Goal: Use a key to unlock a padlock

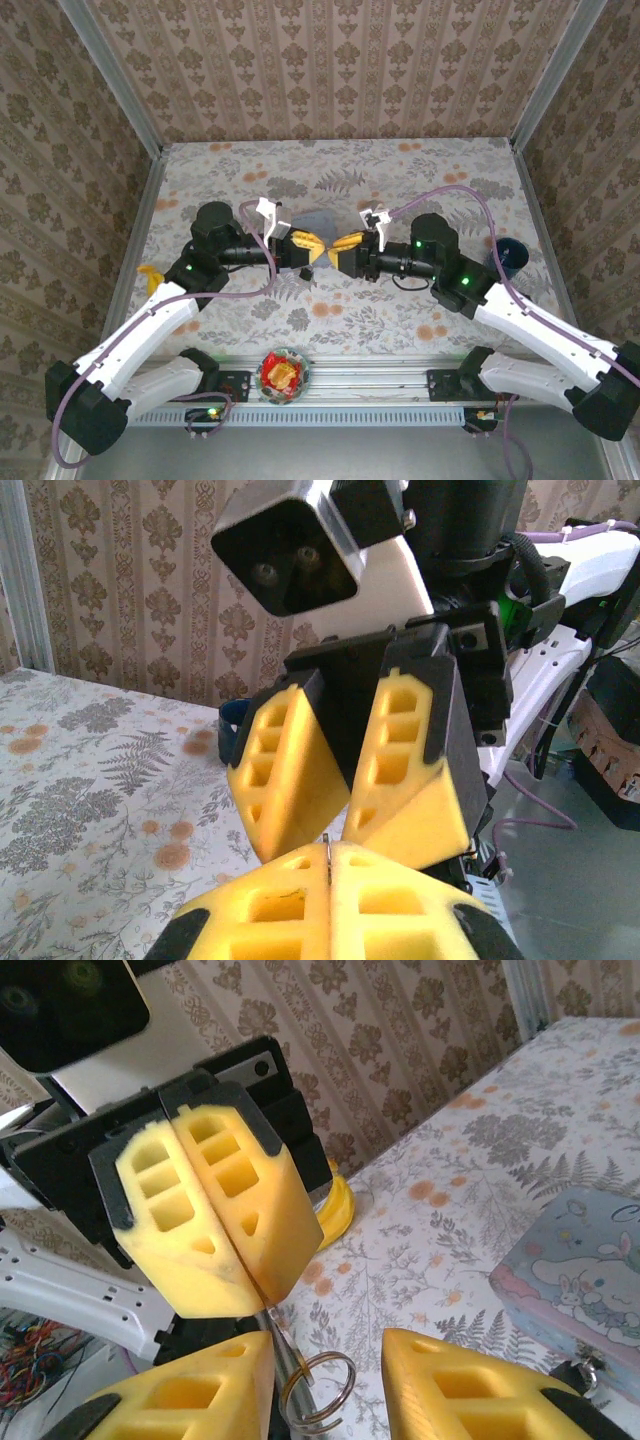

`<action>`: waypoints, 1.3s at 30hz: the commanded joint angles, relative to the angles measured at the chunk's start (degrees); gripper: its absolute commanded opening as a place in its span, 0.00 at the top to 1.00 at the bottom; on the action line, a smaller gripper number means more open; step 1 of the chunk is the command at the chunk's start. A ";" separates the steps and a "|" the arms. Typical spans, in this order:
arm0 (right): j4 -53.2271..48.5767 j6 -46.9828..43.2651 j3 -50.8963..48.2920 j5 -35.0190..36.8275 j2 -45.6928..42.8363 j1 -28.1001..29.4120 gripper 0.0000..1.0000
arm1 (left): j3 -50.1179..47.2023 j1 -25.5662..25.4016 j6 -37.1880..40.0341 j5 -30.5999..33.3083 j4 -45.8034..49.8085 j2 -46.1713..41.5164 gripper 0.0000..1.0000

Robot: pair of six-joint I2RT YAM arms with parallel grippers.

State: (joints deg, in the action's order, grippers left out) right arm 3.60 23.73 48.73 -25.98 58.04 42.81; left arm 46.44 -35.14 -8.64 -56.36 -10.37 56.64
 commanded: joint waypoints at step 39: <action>-19.54 14.69 8.09 -5.21 3.47 -9.57 1.00 | -9.17 4.37 8.01 16.74 -11.87 -10.88 0.18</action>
State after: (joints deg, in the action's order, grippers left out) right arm -13.65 35.68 55.96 -27.18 61.93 33.89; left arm 37.63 -30.98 -5.80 -41.41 -21.08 47.16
